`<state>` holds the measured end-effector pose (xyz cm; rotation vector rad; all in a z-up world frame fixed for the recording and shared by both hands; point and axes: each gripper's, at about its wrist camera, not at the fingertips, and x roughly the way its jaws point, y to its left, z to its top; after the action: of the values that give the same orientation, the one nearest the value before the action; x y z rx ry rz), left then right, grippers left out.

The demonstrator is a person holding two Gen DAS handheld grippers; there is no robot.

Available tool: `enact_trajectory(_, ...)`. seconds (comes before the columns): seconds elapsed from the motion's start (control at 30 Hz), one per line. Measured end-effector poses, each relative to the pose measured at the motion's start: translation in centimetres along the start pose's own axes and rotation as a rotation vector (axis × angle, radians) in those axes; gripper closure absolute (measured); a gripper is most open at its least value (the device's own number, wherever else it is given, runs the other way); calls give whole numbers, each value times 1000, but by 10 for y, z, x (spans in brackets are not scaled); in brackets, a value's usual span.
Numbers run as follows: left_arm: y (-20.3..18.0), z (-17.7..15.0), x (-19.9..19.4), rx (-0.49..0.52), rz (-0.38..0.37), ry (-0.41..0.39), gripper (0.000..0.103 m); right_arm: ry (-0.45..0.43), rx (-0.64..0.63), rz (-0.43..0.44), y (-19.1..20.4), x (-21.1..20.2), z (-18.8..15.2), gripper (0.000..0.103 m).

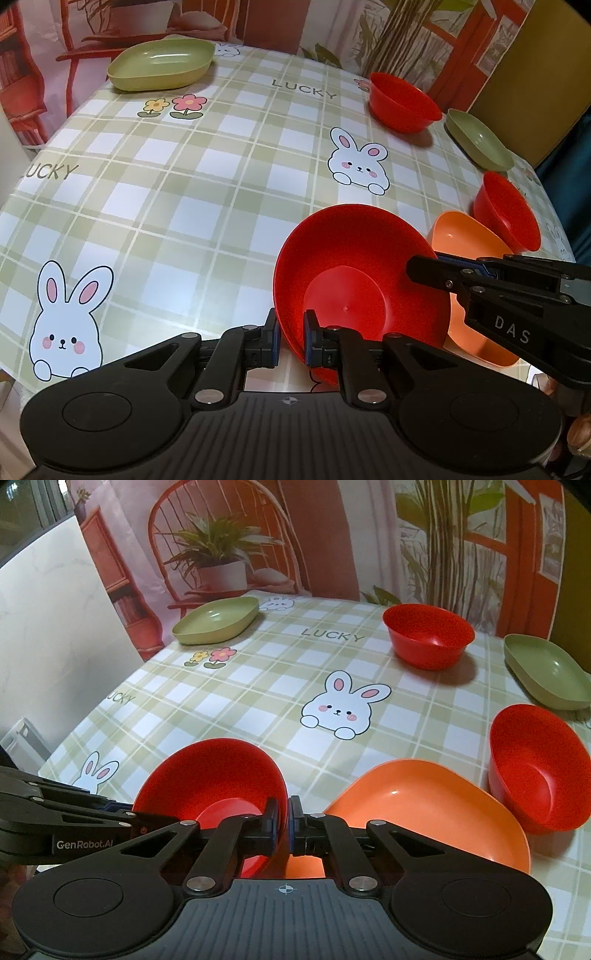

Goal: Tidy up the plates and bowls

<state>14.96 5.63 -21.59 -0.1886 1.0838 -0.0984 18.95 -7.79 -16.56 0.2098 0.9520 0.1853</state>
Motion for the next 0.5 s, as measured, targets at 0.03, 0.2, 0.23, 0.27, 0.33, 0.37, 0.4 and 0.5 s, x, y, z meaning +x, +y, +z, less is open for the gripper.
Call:
enact_trajectory(0.03,0,0,-1,2,0,-2,90,-2,3,0,0,0,0,98)
enact_trajectory(0.2,-2,3,-5,7,2,-19,90,-17,14,1,-1,-4,1,98)
enact_trajectory(0.23,-2,3,-6,7,3,-21,90,-21,17,1,-2,-5,2,98)
enact_trajectory(0.27,-3,5,-6,8,2,-25,90,-25,21,0,-3,-6,4,98)
enact_trajectory(0.33,-5,8,-9,17,0,-36,90,-37,31,-4,-5,-10,6,98)
enact_trajectory(0.37,-8,11,-11,22,-1,-44,90,-43,35,-6,-7,-12,7,98)
enact_trajectory(0.4,-10,13,-13,28,-2,-51,90,-55,39,-9,-8,-14,9,98)
enact_trajectory(0.5,-20,24,-20,60,-1,-78,90,-88,50,-22,-14,-23,15,98)
